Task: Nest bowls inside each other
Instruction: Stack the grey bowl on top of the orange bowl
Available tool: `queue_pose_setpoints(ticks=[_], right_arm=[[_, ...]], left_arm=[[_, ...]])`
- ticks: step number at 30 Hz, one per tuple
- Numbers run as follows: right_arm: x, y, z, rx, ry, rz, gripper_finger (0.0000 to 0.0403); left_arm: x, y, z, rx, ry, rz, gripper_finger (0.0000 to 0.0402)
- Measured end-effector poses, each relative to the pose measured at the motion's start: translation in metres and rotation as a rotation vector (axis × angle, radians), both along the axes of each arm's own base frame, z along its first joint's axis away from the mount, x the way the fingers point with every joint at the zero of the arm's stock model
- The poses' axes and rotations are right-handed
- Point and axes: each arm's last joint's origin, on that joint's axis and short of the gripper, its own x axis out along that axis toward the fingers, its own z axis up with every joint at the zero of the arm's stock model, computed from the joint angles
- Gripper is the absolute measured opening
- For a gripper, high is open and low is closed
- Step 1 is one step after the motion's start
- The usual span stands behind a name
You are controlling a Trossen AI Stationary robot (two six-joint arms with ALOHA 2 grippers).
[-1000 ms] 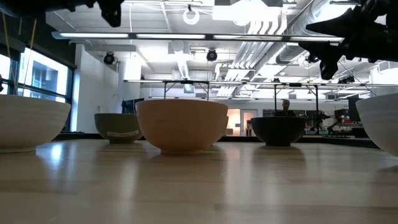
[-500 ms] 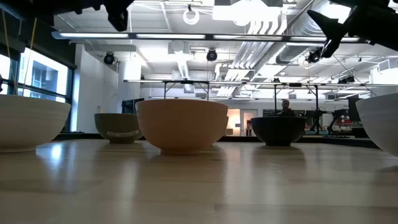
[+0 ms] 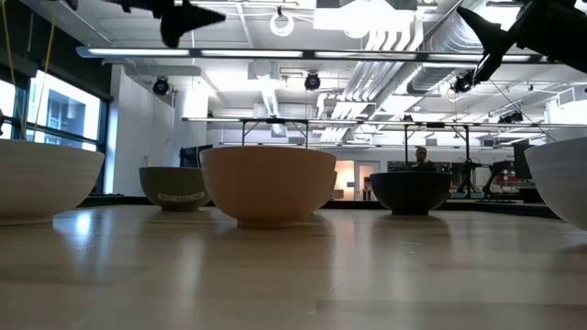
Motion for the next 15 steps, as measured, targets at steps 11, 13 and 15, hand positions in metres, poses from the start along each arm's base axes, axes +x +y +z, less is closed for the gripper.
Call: queue_pose_setpoints(ticks=[11, 13, 15], right_arm=[[0.004, 0.000, 0.043, -0.048, 0.026, -0.021, 0.0172], [0.010, -0.001, 0.059, -0.087, 0.093, -0.024, 0.0172], [0.018, -0.002, 0.073, -0.132, 0.193, -0.022, 0.0172]], left_arm=[[-0.020, 0.026, 0.001, -0.053, 0.228, 0.303, 0.0207], [-0.023, 0.030, 0.002, -0.050, 0.253, 0.316, 0.0207], [-0.025, 0.034, 0.002, -0.051, 0.262, 0.298, 0.0207]])
